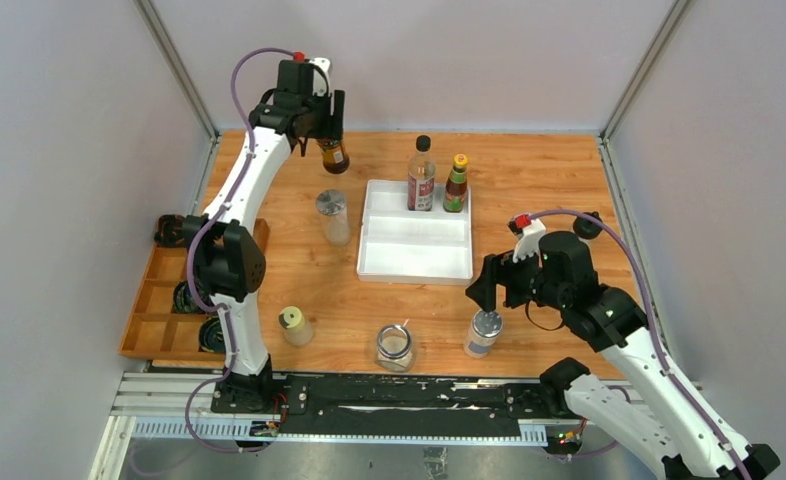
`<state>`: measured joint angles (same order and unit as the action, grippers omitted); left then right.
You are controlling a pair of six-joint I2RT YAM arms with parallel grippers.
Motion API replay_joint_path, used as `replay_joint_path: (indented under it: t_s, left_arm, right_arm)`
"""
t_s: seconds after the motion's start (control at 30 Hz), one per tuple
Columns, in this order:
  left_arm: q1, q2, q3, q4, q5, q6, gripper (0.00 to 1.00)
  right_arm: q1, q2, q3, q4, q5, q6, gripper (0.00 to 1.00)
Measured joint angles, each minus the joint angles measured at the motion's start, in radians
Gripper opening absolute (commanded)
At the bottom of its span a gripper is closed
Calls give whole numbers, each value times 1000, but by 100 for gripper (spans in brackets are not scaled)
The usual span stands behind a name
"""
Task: Organize the condiment bottles
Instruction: Pick up the bottle from the center of the board, then place the bottle in the storage box.
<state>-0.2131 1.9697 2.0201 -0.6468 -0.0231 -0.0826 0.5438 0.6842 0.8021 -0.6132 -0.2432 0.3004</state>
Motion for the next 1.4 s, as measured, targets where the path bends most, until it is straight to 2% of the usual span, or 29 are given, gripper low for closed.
replay_joint_path:
  t_s: [0.43,0.9,1.4]
  left_arm:
    - [-165,0,212,-113,122,66,66]
    - [-168,0,158,-173,262,176,64]
    - [-168,0,72,-163,414,298,64]
  right_arm:
    - [0,-53,-3,-42,0,22,85]
    - [0,-47,-3,-53,0,26,85]
    - [0,11,-3,-53,0,29,85]
